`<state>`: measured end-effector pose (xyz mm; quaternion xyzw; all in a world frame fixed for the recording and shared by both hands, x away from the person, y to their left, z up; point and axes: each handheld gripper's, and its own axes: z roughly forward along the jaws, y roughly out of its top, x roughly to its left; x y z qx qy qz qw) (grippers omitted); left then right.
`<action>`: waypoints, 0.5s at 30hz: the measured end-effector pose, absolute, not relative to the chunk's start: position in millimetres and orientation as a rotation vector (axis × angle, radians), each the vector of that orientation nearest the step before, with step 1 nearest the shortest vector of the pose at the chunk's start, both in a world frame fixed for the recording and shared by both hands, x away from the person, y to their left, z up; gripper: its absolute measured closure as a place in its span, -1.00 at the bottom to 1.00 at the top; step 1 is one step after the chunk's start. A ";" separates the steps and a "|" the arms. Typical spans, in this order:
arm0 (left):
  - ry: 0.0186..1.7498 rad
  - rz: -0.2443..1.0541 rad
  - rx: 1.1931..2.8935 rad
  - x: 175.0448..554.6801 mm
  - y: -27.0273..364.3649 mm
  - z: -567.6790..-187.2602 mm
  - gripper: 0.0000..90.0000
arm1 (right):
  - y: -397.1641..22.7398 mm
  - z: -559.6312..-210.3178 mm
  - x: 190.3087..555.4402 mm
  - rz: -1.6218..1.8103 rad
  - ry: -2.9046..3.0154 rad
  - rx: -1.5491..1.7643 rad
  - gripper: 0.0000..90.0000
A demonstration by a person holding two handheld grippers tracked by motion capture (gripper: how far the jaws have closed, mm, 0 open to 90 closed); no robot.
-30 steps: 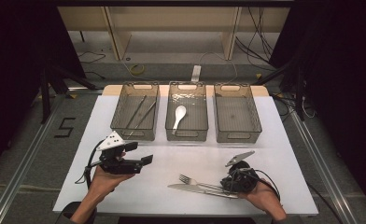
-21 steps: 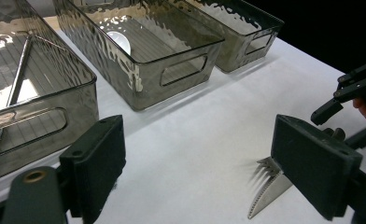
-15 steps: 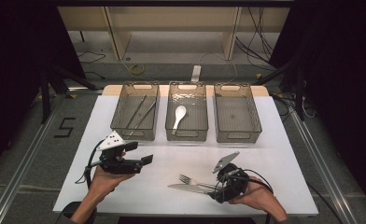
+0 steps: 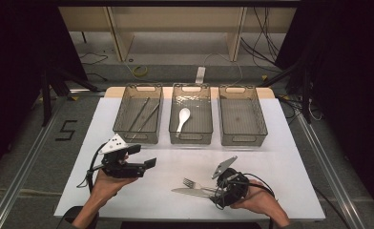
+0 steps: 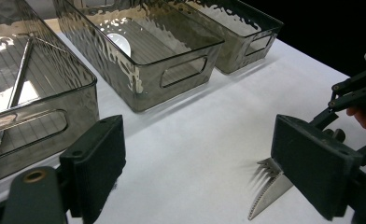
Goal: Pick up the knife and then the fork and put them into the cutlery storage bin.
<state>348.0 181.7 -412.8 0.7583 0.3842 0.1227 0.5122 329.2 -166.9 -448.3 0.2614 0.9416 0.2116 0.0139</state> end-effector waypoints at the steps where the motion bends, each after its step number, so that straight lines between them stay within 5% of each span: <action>1: 0.924 0.294 1.823 347.9 181.8 -412.7 -0.62 | -166.9 -448.8 329.7 0.651 2.943 0.787 0.00; 15: 0.923 0.297 1.818 347.7 181.8 -412.7 -0.62 | -163.0 -453.4 331.5 0.576 2.968 0.760 0.31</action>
